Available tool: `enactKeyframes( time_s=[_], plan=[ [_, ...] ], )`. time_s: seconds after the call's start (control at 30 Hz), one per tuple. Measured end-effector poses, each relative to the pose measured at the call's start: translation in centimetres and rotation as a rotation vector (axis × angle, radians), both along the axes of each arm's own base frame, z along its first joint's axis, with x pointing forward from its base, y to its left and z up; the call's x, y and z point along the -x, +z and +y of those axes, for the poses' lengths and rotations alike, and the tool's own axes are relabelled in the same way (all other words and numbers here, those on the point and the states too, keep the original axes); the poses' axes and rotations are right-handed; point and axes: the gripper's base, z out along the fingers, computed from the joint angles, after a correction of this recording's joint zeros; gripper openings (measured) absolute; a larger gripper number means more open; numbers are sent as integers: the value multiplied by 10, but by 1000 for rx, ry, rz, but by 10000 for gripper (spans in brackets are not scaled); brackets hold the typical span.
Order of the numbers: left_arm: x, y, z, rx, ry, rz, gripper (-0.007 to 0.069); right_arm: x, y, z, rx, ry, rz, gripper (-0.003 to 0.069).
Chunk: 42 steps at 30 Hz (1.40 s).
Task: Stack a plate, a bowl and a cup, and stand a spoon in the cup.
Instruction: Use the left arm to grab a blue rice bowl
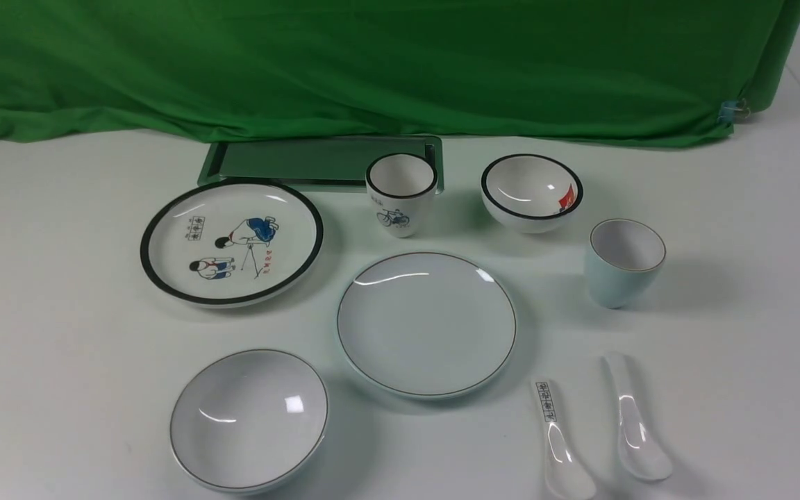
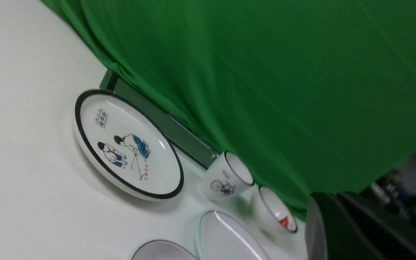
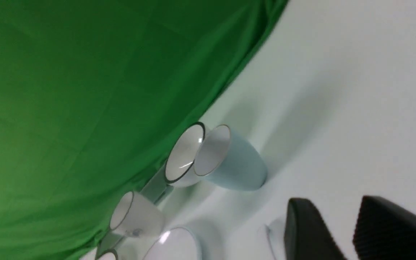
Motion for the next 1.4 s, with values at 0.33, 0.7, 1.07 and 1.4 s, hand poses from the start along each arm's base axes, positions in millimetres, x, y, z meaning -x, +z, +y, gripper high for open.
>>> enactKeyframes(
  time_s=[0.33, 0.7, 1.07, 1.4],
  plan=[
    [-49, 65, 0, -652, -205, 458, -29, -23, 93, 15, 670, 264, -18, 13],
    [-127, 45, -33, -861, -617, 815, -6, -105, 130, 41, 1043, 659, 483, 13],
    [-204, -35, -49, -824, -506, 1080, 321, -128, 109, 55, 1023, 797, 572, 14],
    [-235, -94, -60, -777, -530, 1162, 316, -130, 111, 55, 1030, 783, 541, 20]
  ],
)
